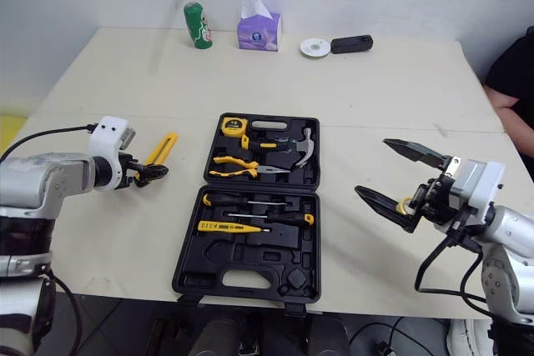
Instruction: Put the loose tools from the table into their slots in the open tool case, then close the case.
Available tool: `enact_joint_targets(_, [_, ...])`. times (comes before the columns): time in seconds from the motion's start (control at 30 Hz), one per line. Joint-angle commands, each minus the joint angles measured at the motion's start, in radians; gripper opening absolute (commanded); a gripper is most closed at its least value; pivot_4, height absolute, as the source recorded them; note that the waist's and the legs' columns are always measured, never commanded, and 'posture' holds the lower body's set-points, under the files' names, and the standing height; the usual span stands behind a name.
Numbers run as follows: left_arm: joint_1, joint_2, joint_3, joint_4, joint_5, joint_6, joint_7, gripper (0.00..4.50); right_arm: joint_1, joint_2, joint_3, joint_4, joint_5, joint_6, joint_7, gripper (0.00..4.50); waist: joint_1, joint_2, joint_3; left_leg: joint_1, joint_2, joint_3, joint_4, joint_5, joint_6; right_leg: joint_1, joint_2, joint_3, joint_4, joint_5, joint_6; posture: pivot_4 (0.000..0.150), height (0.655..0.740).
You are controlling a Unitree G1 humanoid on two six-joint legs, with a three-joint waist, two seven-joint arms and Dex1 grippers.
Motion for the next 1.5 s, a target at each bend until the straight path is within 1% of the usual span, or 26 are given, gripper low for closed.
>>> enact_joint_targets(0.03, [-0.074,-0.032,-0.003,0.074,0.043,-0.031,0.017,4.49,-0.032,0.007,0.019,-0.075,0.013,0.021,-0.008,4.50,0.001,-0.002,0.001,0.000,0.000,0.000,0.001,0.000,0.000,0.000,0.000,0.000,0.000,0.000,0.000,0.150,0.7400])
enact_joint_targets(0.2, [-0.123,-0.063,-0.051,0.154,0.071,-0.055,-0.017,4.49,-0.057,-0.001,0.040,-0.117,0.008,0.054,-0.014,4.50,0.005,-0.004,0.002,0.000,0.000,-0.001,0.001,0.001,0.000,0.000,0.000,0.000,0.000,0.000,0.000,0.150,0.7400])
enact_joint_targets(0.33, [-0.157,-0.088,-0.064,0.234,0.105,-0.088,-0.016,4.49,-0.064,-0.004,0.050,-0.142,0.027,0.093,0.002,4.50,0.014,-0.004,0.002,0.000,0.000,0.000,0.002,0.001,0.000,0.000,0.000,0.000,0.001,0.000,0.000,0.150,0.7400])
enact_joint_targets(0.5, [-0.158,-0.089,-0.078,0.275,0.124,-0.116,-0.055,4.49,-0.076,0.003,0.085,-0.191,0.059,0.140,0.019,4.50,0.020,-0.004,0.002,0.000,0.000,-0.001,0.002,0.002,-0.001,0.000,-0.001,0.000,0.002,0.000,0.000,0.150,0.7400])
enact_joint_targets(0.67, [-0.142,-0.096,-0.110,0.296,0.144,-0.117,-0.098,4.49,-0.074,0.019,0.102,-0.146,0.027,0.114,0.058,4.50,0.020,-0.005,0.002,0.001,0.000,0.000,0.002,0.002,-0.001,0.000,-0.001,0.000,0.003,0.000,0.000,0.150,0.7400])
enact_joint_targets(0.77, [-0.147,-0.102,-0.110,0.304,0.156,-0.134,-0.108,3.60,-0.071,0.039,0.112,-0.103,0.003,0.079,0.082,4.50,0.020,-0.005,0.002,0.001,0.000,0.000,0.002,0.002,-0.001,0.001,-0.001,0.000,0.003,0.000,0.000,0.150,0.7400])
enact_joint_targets(0.8, [-0.144,-0.105,-0.110,0.306,0.159,-0.136,-0.111,3.12,-0.067,0.046,0.115,-0.086,-0.007,0.064,0.091,4.50,0.020,-0.005,0.002,0.001,-0.001,0.000,0.002,0.002,-0.001,0.001,-0.001,0.000,0.003,0.000,0.000,0.150,0.7400])
enact_joint_targets(0.83, [-0.142,-0.106,-0.110,0.307,0.161,-0.137,-0.114,2.79,-0.064,0.052,0.117,-0.075,-0.014,0.053,0.099,4.50,0.021,-0.005,0.002,0.001,-0.001,0.000,0.002,0.002,-0.001,0.001,-0.001,0.000,0.003,0.000,0.000,0.150,0.7400])
enact_joint_targets(0.93, [-0.130,-0.109,-0.111,0.304,0.169,-0.133,-0.122,1.41,-0.058,0.066,0.115,-0.054,-0.029,0.027,0.115,4.50,0.021,-0.005,0.002,0.001,-0.001,0.000,0.002,0.002,-0.001,0.001,-0.001,0.000,0.003,0.000,0.000,0.150,0.7400])
enact_joint_targets(0.97, [-0.127,-0.111,-0.105,0.304,0.170,-0.128,-0.119,1.24,-0.051,0.069,0.110,-0.048,-0.034,0.016,0.121,4.50,0.021,-0.005,0.002,0.001,-0.001,0.000,0.002,0.003,-0.001,0.001,-0.002,0.000,0.004,0.000,0.000,0.150,0.7400])
enact_joint_targets(1.13, [-0.124,-0.104,-0.075,0.320,0.177,-0.145,-0.119,1.24,0.009,0.073,0.076,-0.040,-0.029,-0.036,0.149,4.50,0.020,-0.005,0.002,0.001,-0.001,0.000,0.002,0.003,0.000,0.001,-0.002,0.000,0.004,0.000,0.000,0.150,0.7400])
enact_joint_targets(1.3, [-0.113,-0.098,-0.027,0.283,0.154,-0.204,-0.154,1.24,0.044,0.066,0.061,-0.041,-0.025,-0.065,0.163,4.50,0.020,-0.005,0.002,0.002,-0.001,0.000,0.002,0.003,-0.001,0.001,-0.002,0.000,0.004,0.000,0.000,0.150,0.7400])
enact_joint_targets(1.4, [-0.056,-0.025,-0.021,0.163,0.151,-0.418,-0.280,1.24,0.068,0.054,0.026,-0.024,-0.032,-0.090,0.178,4.50,0.016,-0.005,0.002,0.002,-0.001,0.000,0.002,0.003,-0.001,0.000,-0.002,0.000,0.004,0.000,0.000,0.150,0.7400])
enact_joint_targets(1.5, [-0.033,0.008,0.007,0.066,0.107,-0.500,-0.380,1.24,0.086,0.041,0.002,-0.012,-0.026,-0.095,0.191,4.50,0.019,-0.008,0.003,0.000,0.000,-0.001,0.001,0.003,-0.001,-0.001,-0.002,0.000,0.003,0.000,-0.001,0.150,0.7400])
